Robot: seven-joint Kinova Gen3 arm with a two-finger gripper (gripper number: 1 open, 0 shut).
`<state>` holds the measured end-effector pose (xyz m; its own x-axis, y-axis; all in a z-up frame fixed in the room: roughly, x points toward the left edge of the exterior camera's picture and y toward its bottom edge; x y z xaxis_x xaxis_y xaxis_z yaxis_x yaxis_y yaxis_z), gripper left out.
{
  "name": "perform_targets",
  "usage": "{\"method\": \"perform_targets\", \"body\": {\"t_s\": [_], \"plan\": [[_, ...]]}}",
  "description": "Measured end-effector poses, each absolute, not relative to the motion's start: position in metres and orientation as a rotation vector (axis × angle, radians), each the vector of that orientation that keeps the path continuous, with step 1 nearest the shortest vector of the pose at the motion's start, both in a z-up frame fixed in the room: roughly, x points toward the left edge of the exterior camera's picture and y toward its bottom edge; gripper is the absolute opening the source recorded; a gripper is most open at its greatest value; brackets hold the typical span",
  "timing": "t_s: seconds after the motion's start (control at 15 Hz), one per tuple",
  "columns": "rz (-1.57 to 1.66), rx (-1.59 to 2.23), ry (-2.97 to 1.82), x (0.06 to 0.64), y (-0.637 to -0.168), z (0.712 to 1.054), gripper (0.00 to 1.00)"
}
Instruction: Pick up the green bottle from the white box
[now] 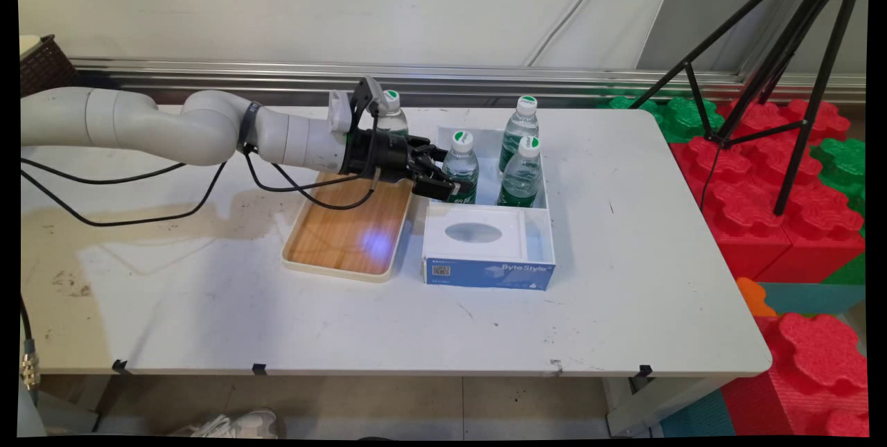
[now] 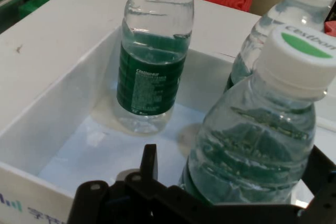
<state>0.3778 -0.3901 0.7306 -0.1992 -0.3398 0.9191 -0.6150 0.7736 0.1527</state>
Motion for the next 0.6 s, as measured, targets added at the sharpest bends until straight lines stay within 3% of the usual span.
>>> {"method": "perform_targets", "body": {"t_s": [0.47, 0.53, 0.6], "plan": [[0.264, 0.728, -1.801, 0.3709, -0.3866, 0.7277, 1.0], [0.26, 0.726, -1.799, 0.3703, -0.3861, 0.7275, 0.0], [0.255, 0.724, -1.798, 0.3696, -0.3853, 0.727, 0.0]]}}
